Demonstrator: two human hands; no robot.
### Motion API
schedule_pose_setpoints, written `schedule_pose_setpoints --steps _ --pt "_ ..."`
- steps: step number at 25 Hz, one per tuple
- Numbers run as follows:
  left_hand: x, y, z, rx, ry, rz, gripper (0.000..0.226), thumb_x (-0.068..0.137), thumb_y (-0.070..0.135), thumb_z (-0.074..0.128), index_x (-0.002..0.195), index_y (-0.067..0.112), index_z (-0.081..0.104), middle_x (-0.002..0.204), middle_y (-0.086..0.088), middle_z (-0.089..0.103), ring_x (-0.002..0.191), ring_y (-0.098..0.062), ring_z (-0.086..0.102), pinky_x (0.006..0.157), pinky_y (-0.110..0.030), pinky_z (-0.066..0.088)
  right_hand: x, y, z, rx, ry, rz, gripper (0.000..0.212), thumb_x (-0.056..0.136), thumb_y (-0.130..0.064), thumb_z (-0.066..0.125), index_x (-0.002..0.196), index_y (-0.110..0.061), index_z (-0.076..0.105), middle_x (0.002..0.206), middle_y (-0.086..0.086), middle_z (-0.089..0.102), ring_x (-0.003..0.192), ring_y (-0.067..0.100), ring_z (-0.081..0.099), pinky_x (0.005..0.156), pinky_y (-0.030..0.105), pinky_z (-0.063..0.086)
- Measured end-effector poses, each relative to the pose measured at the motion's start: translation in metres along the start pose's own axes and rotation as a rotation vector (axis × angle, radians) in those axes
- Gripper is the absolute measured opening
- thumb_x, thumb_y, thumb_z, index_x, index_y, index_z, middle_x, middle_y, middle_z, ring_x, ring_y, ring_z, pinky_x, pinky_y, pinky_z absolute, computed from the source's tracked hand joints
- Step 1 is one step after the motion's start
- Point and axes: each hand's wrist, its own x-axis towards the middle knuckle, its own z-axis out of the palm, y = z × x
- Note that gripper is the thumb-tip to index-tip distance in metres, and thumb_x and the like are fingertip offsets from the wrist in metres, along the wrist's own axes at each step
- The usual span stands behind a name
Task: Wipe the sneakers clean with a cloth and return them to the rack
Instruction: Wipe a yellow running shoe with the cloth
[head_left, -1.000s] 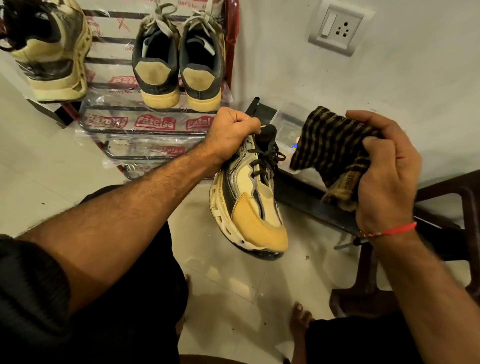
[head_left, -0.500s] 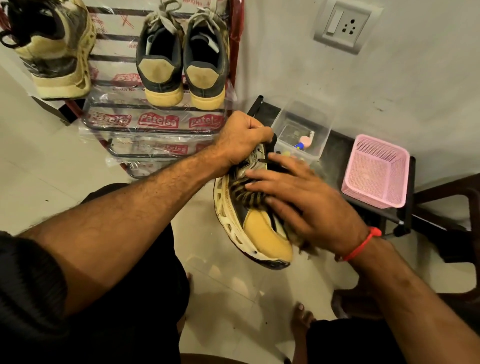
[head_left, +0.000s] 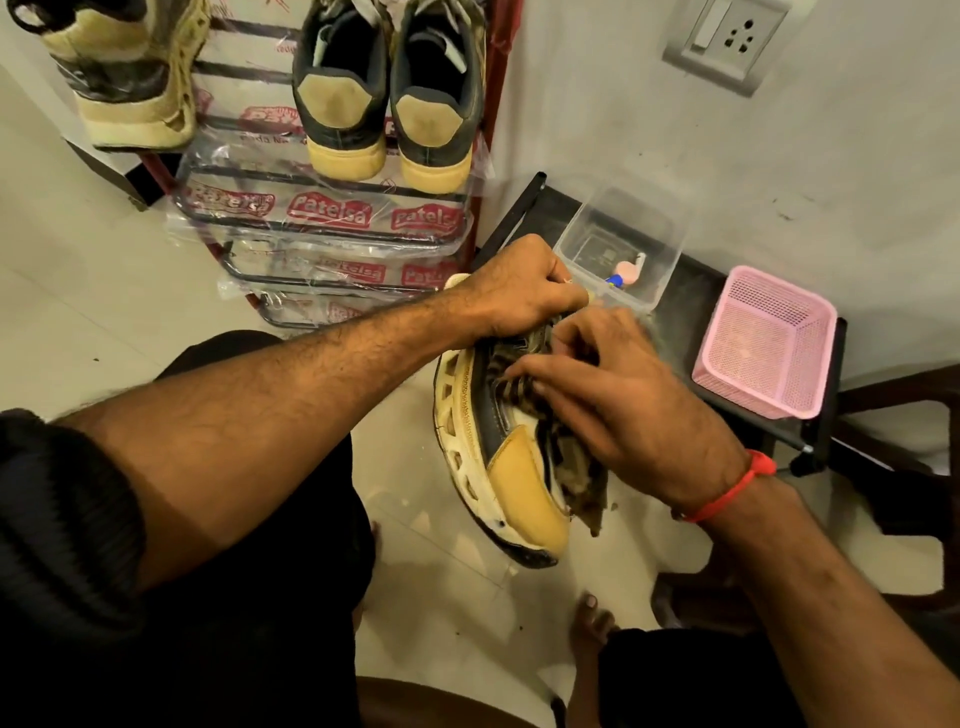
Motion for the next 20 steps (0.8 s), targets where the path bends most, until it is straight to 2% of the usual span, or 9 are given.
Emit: schedule_pose_setpoints --steps 3,6,7,9,11,14,15,18,20 --pt "0.003 0.005 0.004 0.047 0.051 -0.007 0.034 0.089 0.013 0.065 0.070 -0.016 0.065 0.060 -0.012 0.050 0.058 -0.020 0.042 0.052 -0.036 0.038 0.003 -0.002 0.001 -0.008 0.050 0.068 0.037 0.098 -0.027 0.047 0.114 -0.005 0.071 0.096 0.017 0.052 0.085 0.028 0.051 0.063 0.046 0.052" --pt "0.001 0.007 0.004 0.129 0.054 -0.026 0.035 0.088 0.014 0.065 0.055 0.002 0.060 0.052 -0.006 0.043 0.050 -0.014 0.036 0.052 -0.031 0.036 0.001 -0.015 -0.001 0.132 -0.112 -0.100 0.036 0.097 -0.028 0.046 0.113 -0.007 0.071 0.098 0.013 0.052 0.086 0.021 0.051 0.064 0.038 0.052" --pt "0.000 0.007 0.004 0.137 0.027 -0.033 0.035 0.089 0.015 0.066 0.057 0.002 0.061 0.052 -0.005 0.043 0.050 -0.014 0.037 0.053 -0.031 0.037 0.002 -0.014 -0.002 0.165 -0.144 -0.087 0.036 0.096 -0.028 0.046 0.112 -0.007 0.071 0.099 0.010 0.052 0.086 0.016 0.050 0.066 0.035 0.052" --pt "-0.002 0.008 0.003 0.113 -0.014 -0.016 0.035 0.090 0.016 0.067 0.065 -0.008 0.065 0.056 -0.010 0.048 0.053 -0.017 0.040 0.053 -0.030 0.038 0.005 -0.003 -0.003 0.193 -0.075 0.069 0.035 0.096 -0.025 0.046 0.110 -0.004 0.070 0.099 0.010 0.051 0.085 0.010 0.046 0.069 0.035 0.050" --pt "-0.002 0.008 0.002 0.098 0.011 0.009 0.036 0.091 0.016 0.067 0.069 -0.012 0.067 0.057 -0.011 0.048 0.054 -0.018 0.039 0.050 -0.028 0.036 0.006 0.003 -0.003 0.102 0.005 0.126 0.036 0.096 -0.025 0.045 0.110 -0.004 0.070 0.098 0.014 0.051 0.086 0.015 0.045 0.071 0.036 0.050" --pt "-0.004 0.008 0.002 0.115 0.000 0.015 0.036 0.087 0.014 0.066 0.053 0.002 0.060 0.049 -0.003 0.041 0.051 -0.016 0.036 0.052 -0.033 0.037 0.000 -0.006 -0.002 0.194 -0.164 0.005 0.037 0.098 -0.029 0.043 0.112 -0.009 0.070 0.102 0.011 0.050 0.089 0.017 0.047 0.075 0.029 0.049" --pt "-0.005 0.008 0.002 0.121 -0.019 0.014 0.038 0.087 0.014 0.066 0.052 0.003 0.058 0.048 -0.003 0.042 0.051 -0.017 0.037 0.053 -0.034 0.038 0.002 -0.008 -0.003 0.189 -0.179 -0.005 0.037 0.098 -0.030 0.042 0.112 -0.010 0.070 0.103 0.010 0.050 0.089 0.018 0.049 0.075 0.031 0.051" --pt "-0.001 0.005 0.000 0.071 0.015 0.012 0.036 0.089 0.013 0.065 0.063 -0.013 0.062 0.056 -0.011 0.047 0.055 -0.021 0.040 0.054 -0.033 0.037 0.004 -0.005 -0.008 0.088 -0.068 0.067 0.037 0.096 -0.028 0.044 0.110 -0.008 0.071 0.099 0.014 0.053 0.088 0.023 0.052 0.068 0.043 0.055" --pt "0.000 0.006 -0.002 0.086 0.068 0.001 0.036 0.089 0.013 0.066 0.058 -0.004 0.061 0.052 -0.009 0.044 0.048 -0.016 0.037 0.050 -0.029 0.035 0.002 -0.007 -0.012 0.158 -0.184 0.017 0.034 0.098 -0.029 0.045 0.111 -0.013 0.072 0.101 0.007 0.052 0.091 0.022 0.050 0.075 0.045 0.051"
